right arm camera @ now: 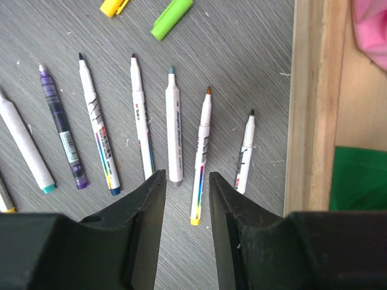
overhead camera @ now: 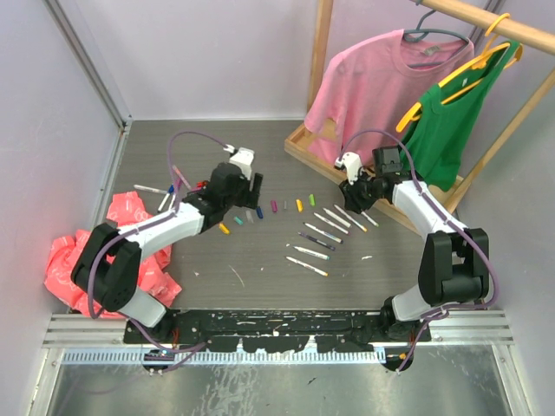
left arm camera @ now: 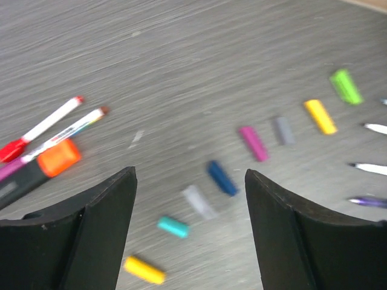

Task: Open the pen caps
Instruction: Place the pen at the center of the board, then pick up the pen from the center of the board.

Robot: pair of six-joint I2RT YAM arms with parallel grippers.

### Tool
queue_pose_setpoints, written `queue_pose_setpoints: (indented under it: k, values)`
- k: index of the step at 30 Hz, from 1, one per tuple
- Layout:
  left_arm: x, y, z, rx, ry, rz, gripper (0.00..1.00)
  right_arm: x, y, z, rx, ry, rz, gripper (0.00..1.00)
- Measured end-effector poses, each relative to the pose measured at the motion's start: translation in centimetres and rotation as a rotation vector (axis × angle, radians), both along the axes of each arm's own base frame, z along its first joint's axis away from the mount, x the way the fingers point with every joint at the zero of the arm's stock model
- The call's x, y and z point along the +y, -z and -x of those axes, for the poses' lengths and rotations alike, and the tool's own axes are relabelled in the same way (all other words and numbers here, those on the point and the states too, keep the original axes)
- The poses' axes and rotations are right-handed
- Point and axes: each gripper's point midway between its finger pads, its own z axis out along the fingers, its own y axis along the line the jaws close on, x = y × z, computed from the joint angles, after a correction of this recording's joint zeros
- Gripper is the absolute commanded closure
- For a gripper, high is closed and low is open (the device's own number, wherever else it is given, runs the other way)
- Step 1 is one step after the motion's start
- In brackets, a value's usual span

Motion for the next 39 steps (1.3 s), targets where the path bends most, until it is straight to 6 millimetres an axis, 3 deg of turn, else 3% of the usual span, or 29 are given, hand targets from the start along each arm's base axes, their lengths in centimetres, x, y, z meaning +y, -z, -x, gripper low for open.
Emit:
queue_pose_setpoints:
  k: [5,11,17,20,28,33,39]
  values:
    - [6.1,0.6,-2.0,0.049,-0.131,-0.014,0.1,0.7,-0.2,0.2,0.004,-0.025,-0.034,0.59]
    - [11.8,1.5,-2.9,0.115,-0.3,0.079,0.1,1.4,-0.3,0.4,0.007,-0.046,-0.053,0.59]
    - [15.1,2.5,-3.9,0.194,-0.385,0.092,0.1,1.7,-0.3,0.5,0.007,-0.057,-0.057,0.59]
    - [16.2,2.9,-5.4,0.226,-0.42,0.139,0.14,1.9,-0.3,0.6,0.008,-0.061,-0.06,0.59]
    - [21.6,5.0,-8.9,0.353,-0.683,0.212,0.34,2.0,-0.3,0.8,0.012,-0.071,-0.065,0.59]
    - [22.6,5.6,-10.0,0.397,-0.796,0.185,0.46,2.1,-0.3,0.8,0.011,-0.077,-0.064,0.59]
    - [23.0,7.8,-9.6,0.468,-0.847,0.149,0.54,2.2,-0.3,0.9,0.012,-0.085,-0.064,0.59]
